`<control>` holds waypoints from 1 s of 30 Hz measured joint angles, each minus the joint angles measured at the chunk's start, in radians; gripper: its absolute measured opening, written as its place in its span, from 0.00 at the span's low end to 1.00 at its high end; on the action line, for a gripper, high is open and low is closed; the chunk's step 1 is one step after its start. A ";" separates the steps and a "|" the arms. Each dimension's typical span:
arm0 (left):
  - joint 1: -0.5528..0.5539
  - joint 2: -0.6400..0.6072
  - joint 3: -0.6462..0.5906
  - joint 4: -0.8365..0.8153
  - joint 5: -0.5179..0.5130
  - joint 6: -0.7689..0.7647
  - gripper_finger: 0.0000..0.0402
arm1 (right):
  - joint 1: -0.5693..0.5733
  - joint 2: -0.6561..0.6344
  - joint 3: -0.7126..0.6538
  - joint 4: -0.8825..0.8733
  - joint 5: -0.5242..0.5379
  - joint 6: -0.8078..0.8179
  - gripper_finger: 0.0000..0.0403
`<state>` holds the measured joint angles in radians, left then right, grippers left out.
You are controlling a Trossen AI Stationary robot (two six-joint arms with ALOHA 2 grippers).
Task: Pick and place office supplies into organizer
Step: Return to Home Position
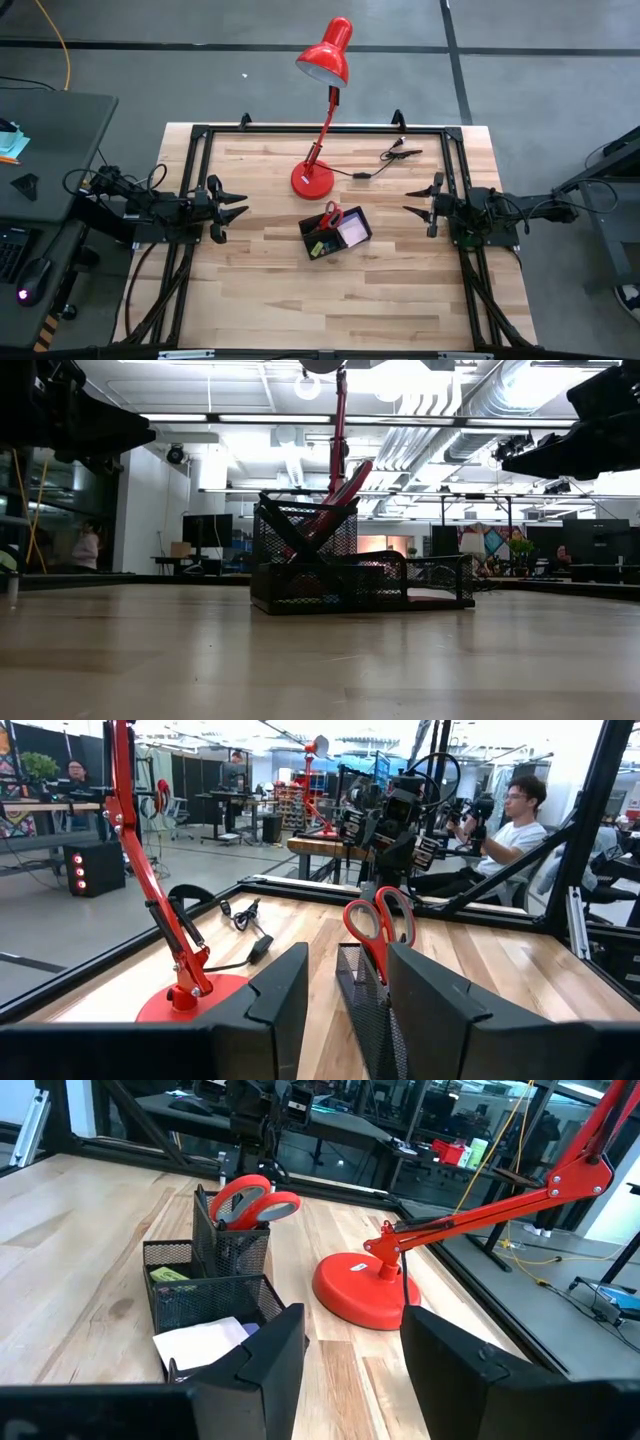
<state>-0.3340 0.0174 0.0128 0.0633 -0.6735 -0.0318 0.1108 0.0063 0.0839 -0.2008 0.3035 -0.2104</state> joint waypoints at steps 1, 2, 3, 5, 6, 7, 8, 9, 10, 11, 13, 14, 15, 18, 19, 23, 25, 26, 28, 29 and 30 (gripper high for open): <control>0.000 0.000 0.000 0.000 0.000 0.000 0.32 | 0.000 0.000 0.000 0.000 0.000 0.000 0.39; 0.000 0.000 0.000 0.000 0.000 0.000 0.32 | 0.000 0.000 0.000 0.000 0.000 0.000 0.39; 0.000 0.000 0.000 0.000 0.000 0.000 0.32 | 0.000 0.000 0.000 0.000 0.000 0.000 0.39; 0.000 0.000 0.000 0.000 0.000 0.000 0.32 | 0.000 0.000 0.000 0.000 0.000 0.000 0.39; 0.000 0.000 0.000 0.000 0.000 0.000 0.32 | 0.000 0.000 0.000 0.000 0.000 0.000 0.39; 0.000 0.000 0.000 0.000 0.000 0.000 0.32 | 0.000 0.000 0.000 0.000 0.000 0.000 0.39; 0.000 0.000 0.000 0.000 0.000 0.000 0.32 | 0.000 0.000 0.000 0.000 0.000 0.000 0.39; 0.000 0.000 0.000 0.000 0.000 0.000 0.32 | 0.000 0.000 0.000 0.000 0.000 0.000 0.39; 0.000 0.000 0.000 0.000 0.000 0.000 0.32 | 0.000 0.000 0.000 0.000 0.000 0.000 0.39; 0.000 0.000 0.000 0.000 0.000 0.000 0.32 | 0.000 0.000 0.000 0.000 0.000 0.000 0.40; 0.000 0.000 0.000 0.000 0.000 0.000 0.32 | 0.000 0.000 0.000 0.000 0.000 0.000 0.40; 0.000 0.000 0.000 0.000 0.000 0.000 0.32 | 0.000 0.000 0.000 0.000 0.000 0.000 0.40; 0.000 0.000 0.000 0.000 0.000 0.000 0.32 | 0.000 0.000 0.000 0.000 0.000 0.000 0.40; 0.000 0.000 0.000 0.000 0.000 0.000 0.32 | 0.000 0.000 0.000 0.000 0.000 0.000 0.39; 0.000 0.000 0.000 0.000 0.000 0.000 0.32 | 0.000 0.000 0.000 0.000 0.000 0.000 0.39; 0.000 0.000 0.000 0.000 0.000 0.000 0.32 | 0.000 0.000 0.000 0.000 0.000 0.000 0.39; 0.000 0.000 0.000 0.000 0.000 0.000 0.32 | 0.000 0.000 0.000 0.000 0.000 0.000 0.39; 0.000 0.000 0.000 0.000 0.000 0.000 0.32 | 0.000 0.000 0.000 0.000 0.000 0.000 0.39; 0.000 0.000 0.000 0.000 0.000 0.000 0.32 | 0.000 0.000 0.000 0.000 0.000 0.000 0.39; 0.000 0.000 0.000 0.000 0.000 0.000 0.32 | 0.000 0.000 0.000 0.000 0.000 0.000 0.39; 0.000 0.000 0.000 0.000 0.000 0.000 0.32 | 0.000 0.000 0.000 0.000 0.000 0.000 0.39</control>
<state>-0.3340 0.0174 0.0128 0.0632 -0.6735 -0.0317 0.1109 0.0059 0.0841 -0.2008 0.3035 -0.2104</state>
